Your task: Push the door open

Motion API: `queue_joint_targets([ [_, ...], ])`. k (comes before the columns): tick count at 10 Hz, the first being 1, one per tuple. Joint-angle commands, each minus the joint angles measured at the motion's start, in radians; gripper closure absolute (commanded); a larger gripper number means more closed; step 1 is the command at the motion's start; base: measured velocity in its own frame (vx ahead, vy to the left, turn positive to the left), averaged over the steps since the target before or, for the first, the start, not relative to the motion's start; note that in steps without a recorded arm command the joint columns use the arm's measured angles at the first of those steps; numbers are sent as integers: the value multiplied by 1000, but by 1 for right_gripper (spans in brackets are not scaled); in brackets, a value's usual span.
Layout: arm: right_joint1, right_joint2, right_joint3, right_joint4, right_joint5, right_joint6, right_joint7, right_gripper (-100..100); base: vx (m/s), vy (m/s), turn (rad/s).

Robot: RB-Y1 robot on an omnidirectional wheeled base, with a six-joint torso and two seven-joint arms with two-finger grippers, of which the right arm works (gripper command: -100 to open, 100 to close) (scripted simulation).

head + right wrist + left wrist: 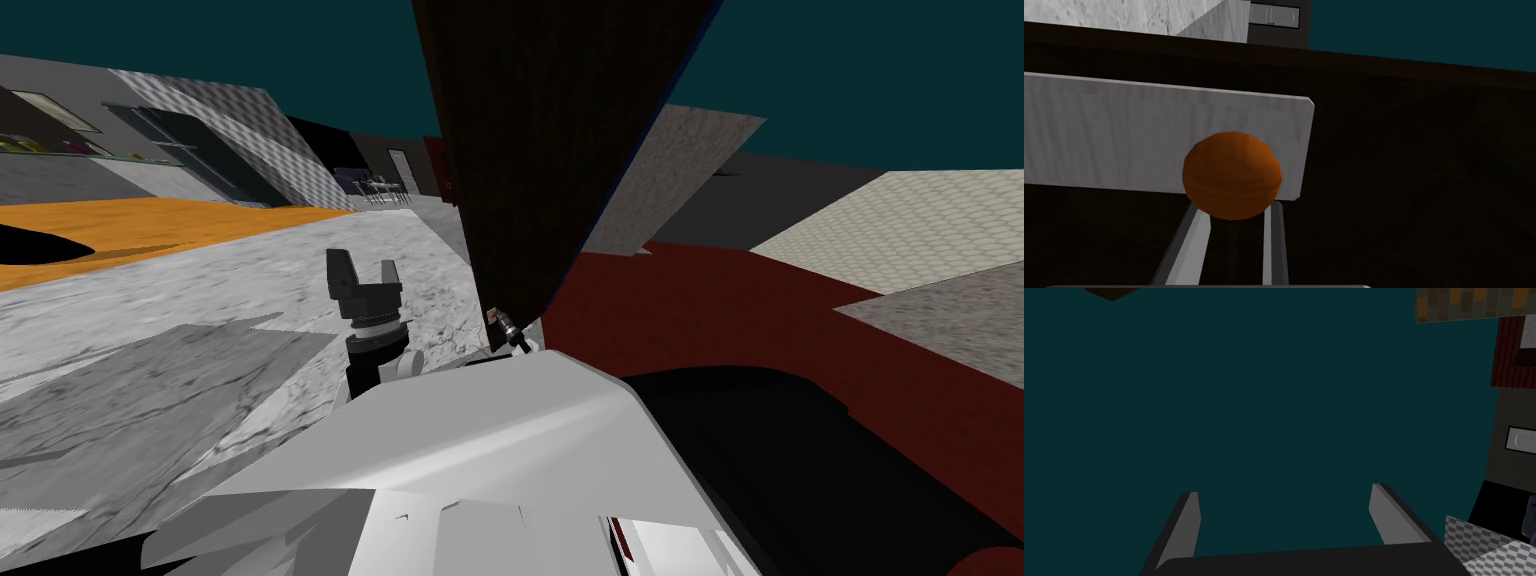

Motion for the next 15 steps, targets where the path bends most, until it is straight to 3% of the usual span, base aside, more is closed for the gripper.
queue_joint_targets([
  [1, -10, 0, -24, 14, -12, -6, 7, 100, 182, 196, -78],
  [2, -3, -17, -9, 1, -7, -2, -3, -100, -33, 52, -36],
  [6, 1, -17, 5, -11, -6, 0, -17, -100, -196, -96, -3],
  [9, 4, 17, 19, -22, -5, 2, -29, -100, -231, -99, -8],
  [11, 5, -5, 13, -15, -7, -5, -23, -100, -5, 9, 16],
  [15, 3, -14, 5, -9, -9, -14, -18, -100, 199, 98, 20],
])
